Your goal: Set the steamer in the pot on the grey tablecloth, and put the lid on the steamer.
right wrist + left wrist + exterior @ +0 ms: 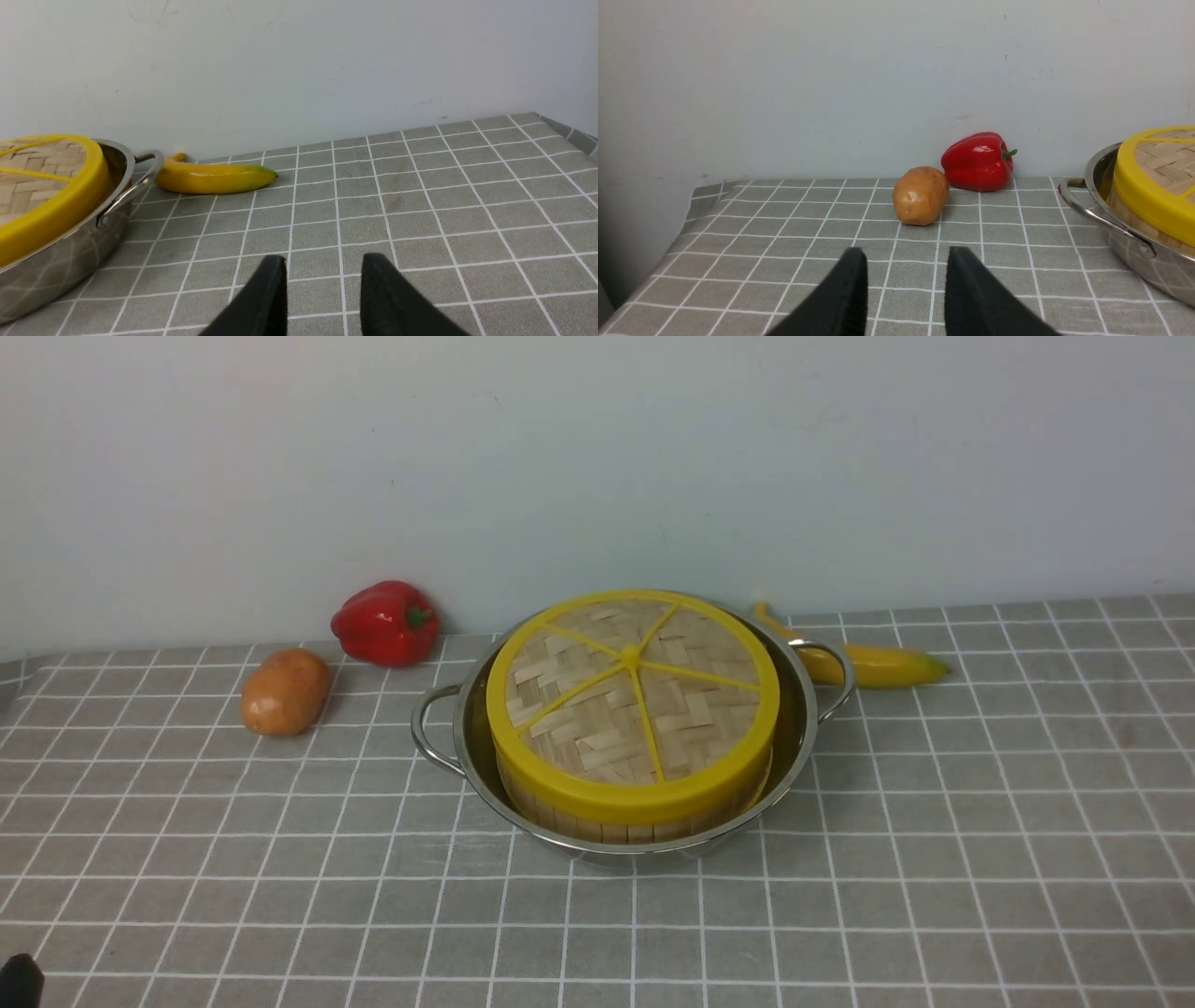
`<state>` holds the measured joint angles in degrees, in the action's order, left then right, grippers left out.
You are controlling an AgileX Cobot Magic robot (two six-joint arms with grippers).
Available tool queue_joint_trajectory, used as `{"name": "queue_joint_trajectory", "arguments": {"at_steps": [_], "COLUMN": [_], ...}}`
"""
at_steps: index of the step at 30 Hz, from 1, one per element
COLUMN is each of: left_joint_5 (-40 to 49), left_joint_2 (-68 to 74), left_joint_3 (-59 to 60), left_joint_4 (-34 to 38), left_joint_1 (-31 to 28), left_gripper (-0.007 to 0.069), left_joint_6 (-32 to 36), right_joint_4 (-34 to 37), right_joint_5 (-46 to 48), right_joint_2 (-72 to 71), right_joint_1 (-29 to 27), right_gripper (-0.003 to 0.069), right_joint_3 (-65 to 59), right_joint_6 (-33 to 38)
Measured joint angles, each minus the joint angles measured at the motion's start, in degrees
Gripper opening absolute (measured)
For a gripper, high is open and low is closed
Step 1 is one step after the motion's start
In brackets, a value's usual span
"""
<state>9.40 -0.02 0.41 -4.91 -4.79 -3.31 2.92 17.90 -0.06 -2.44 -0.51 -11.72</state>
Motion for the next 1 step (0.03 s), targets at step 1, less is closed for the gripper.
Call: {"name": "queue_joint_trajectory", "arguments": {"at_steps": [1], "left_joint_5": [0.0], "left_joint_2": [0.0], "left_joint_3": [0.0], "left_joint_4": [0.0], "left_joint_1": [0.0], "left_gripper": [0.0232], "left_joint_6": [0.0], "right_joint_4": [0.0], "right_joint_5": [0.0], "right_joint_2": [0.0], "right_joint_1": [0.0], "right_gripper": [0.0243], "right_joint_3": [0.0], "right_joint_6": [0.0]}}
